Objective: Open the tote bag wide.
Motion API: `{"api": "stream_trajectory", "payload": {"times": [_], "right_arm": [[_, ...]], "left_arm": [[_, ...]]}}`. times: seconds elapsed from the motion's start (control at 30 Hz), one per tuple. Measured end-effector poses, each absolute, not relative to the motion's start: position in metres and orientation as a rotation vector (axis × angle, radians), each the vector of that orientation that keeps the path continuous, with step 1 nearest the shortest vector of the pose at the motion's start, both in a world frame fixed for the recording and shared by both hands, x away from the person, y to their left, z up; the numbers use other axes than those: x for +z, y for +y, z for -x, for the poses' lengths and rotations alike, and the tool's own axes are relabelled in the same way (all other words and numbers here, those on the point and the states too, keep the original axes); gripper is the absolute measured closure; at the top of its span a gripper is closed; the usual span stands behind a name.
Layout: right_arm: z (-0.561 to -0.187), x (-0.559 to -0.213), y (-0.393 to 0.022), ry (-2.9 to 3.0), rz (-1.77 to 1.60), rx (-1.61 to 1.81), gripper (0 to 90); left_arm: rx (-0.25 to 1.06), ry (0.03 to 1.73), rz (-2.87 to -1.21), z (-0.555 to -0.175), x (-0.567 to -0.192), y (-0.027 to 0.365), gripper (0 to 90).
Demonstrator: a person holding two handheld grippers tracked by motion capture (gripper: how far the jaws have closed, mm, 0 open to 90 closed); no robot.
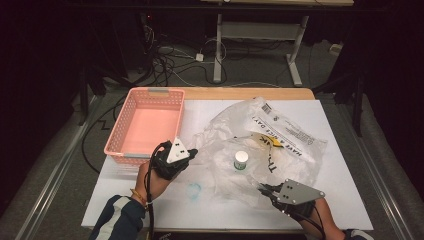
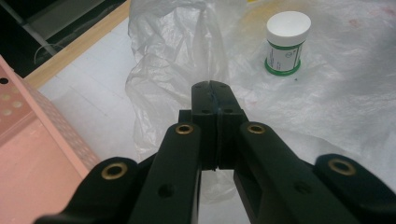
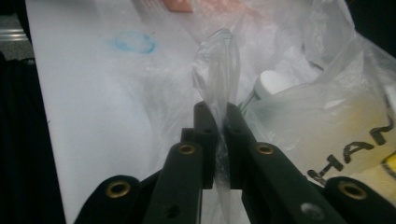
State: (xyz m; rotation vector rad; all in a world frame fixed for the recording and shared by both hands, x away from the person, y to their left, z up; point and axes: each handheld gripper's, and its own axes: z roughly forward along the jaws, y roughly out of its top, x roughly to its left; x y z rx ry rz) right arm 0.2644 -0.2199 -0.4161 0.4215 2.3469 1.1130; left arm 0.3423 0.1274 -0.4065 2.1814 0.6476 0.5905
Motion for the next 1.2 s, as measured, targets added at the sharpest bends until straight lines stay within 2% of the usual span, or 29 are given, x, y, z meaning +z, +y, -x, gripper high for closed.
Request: {"api": "stream_trajectory", "payload": {"times": [0.33, 1.2], "right_arm": [[-0.269, -0.39, -0.237, 2.167, -0.459, 1.209, 89.7], [-0.294, -0.359, -0.266, 1.952, -0.533, 1.245, 89.9]], "left_arm": [[0.603, 0.641, -2.119, -0.339, -0.398, 0.13, 87.3], [0.637, 0.617, -1.956, -0.339, -0.372, 0.13, 87.5]]}}
